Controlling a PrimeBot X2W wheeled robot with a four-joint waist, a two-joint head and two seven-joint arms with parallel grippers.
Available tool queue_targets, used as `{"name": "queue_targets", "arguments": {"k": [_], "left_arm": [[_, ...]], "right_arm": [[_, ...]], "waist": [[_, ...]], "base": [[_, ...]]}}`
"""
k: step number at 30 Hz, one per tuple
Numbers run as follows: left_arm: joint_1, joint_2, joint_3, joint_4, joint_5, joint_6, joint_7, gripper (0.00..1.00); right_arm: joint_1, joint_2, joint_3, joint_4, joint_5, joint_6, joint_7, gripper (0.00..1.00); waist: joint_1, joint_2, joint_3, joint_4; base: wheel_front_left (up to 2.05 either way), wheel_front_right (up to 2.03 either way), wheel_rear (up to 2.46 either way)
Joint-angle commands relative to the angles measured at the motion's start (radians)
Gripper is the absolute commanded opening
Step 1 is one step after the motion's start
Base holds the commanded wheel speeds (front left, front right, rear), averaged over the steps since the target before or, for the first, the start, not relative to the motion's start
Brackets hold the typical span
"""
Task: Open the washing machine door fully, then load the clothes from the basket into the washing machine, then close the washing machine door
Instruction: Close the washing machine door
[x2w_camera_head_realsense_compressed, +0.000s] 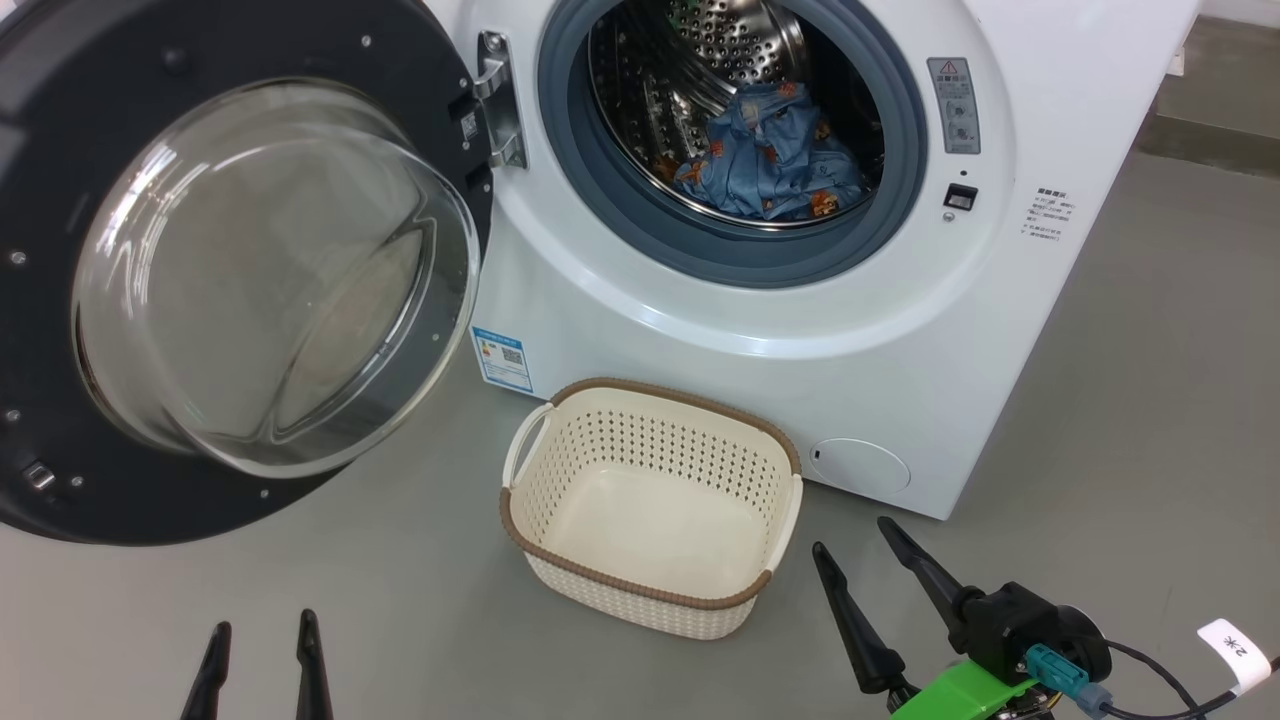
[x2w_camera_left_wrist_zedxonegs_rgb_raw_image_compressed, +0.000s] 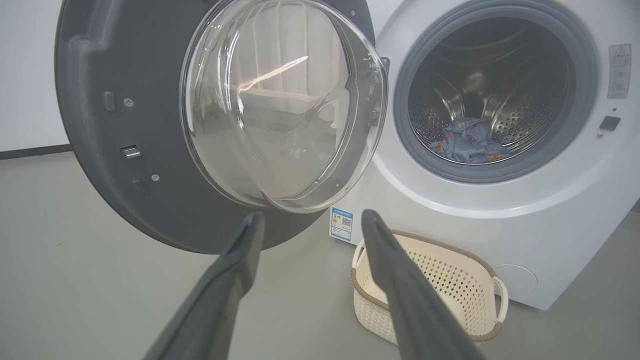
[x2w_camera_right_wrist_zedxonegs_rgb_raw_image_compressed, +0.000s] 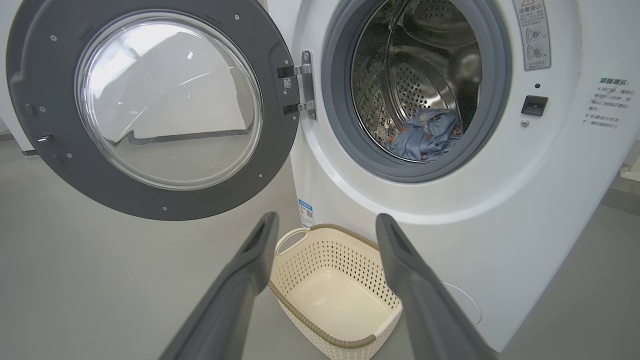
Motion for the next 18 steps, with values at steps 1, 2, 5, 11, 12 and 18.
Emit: {"name": "queue_targets", "arguments": {"k": [1,2,5,11,12,18], "left_arm": [[-0.022,0.005,0.035,-0.025,0.013,0.001,-0.011,1.00],[-0.022,0.005,0.035,-0.024,0.014,0.001,-0.011,1.00],[-0.021,0.004,0.037,-0.025,0.013,0.002,-0.011,1.00],[-0.018,0.003,0.039,-0.030,0.014,0.001,-0.011,0.72],[-0.017,0.003,0.039,-0.031,0.014,0.000,-0.011,0.25],[-0.020,0.002,0.036,-0.034,0.011,-0.006,-0.011,0.00]], "right_arm": [[-0.030,0.001,0.023,-0.022,0.005,0.002,-0.010,1.00],[-0.030,0.001,0.023,-0.022,0.005,0.002,-0.010,1.00],[-0.030,0.001,0.025,-0.021,0.005,0.002,-0.010,1.00],[-0.029,0.001,0.030,-0.019,0.003,0.002,-0.011,1.00],[-0.029,0.001,0.030,-0.019,0.003,0.002,-0.011,1.00],[-0.029,0.001,0.027,-0.021,0.000,0.002,-0.011,1.00]], "waist": [[0.0000,-0.0001,0.000,0.000],[0.0000,-0.0001,-0.001,0.000],[0.0000,-0.0001,-0.002,-0.001],[0.0000,-0.0001,-0.006,-0.003],[0.0000,-0.0001,-0.006,-0.003],[0.0000,-0.0001,-0.002,-0.003]], "base": [[0.00,0.00,0.00],[0.00,0.00,0.00],[0.00,0.00,0.00],[0.00,0.00,0.00],[0.00,0.00,0.00],[0.00,0.00,0.00]]}}
